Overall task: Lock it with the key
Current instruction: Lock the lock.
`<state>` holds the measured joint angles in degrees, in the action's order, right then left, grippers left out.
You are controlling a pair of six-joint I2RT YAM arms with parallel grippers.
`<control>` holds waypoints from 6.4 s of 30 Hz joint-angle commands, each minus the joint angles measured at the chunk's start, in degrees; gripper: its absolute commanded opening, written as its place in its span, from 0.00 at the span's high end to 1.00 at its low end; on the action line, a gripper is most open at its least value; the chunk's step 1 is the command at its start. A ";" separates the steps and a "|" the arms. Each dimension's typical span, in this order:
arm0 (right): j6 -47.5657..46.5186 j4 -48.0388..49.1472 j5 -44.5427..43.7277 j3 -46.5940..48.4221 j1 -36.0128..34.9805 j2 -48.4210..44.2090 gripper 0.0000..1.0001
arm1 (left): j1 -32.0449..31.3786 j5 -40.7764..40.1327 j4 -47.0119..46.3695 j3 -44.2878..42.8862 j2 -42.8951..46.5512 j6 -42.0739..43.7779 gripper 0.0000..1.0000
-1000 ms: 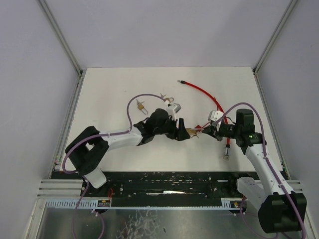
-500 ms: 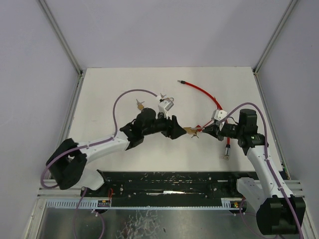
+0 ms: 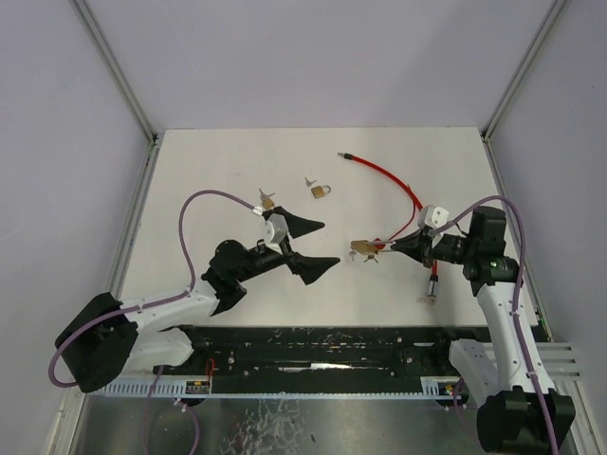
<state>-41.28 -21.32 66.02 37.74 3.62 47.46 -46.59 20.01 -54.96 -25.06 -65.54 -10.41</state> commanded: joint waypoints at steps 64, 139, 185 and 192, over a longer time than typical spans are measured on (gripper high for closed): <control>26.72 23.29 22.75 0.28 7.14 -2.61 1.00 | 2.54 33.26 -13.38 -22.19 -37.38 4.84 0.93; -24.34 -11.67 -5.83 0.08 -3.45 1.77 0.85 | -5.05 18.25 4.19 -17.45 -29.83 31.80 1.00; -26.89 -19.68 1.63 3.17 2.61 -0.47 0.29 | -1.98 19.45 0.30 -17.34 -29.52 20.66 1.00; -27.00 -18.50 2.62 1.75 2.53 0.20 0.53 | -1.94 19.61 0.16 -17.38 -29.49 20.64 1.00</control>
<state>-67.68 -41.23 65.84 40.16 6.02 47.18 -48.95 38.57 -46.72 -41.43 -96.97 10.72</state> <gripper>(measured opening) 0.524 0.165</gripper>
